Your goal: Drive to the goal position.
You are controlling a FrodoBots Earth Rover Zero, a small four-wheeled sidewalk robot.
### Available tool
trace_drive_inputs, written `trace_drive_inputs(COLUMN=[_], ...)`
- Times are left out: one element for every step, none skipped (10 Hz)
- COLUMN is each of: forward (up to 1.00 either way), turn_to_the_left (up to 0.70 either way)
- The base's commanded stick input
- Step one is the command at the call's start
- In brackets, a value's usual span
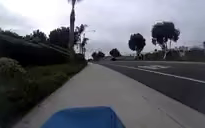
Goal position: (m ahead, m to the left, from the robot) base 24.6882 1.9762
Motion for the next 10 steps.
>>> trace_drive_inputs(forward=[1.00, 1.00, 1.00, 1.00, 1.00, 1.00, 1.00, 1.00, 1.00, 1.00], turn_to_the_left=[0.00, 0.00, 0.00, 0.00, 0.00, 0.00, 0.00, 0.00, 0.00, 0.00])
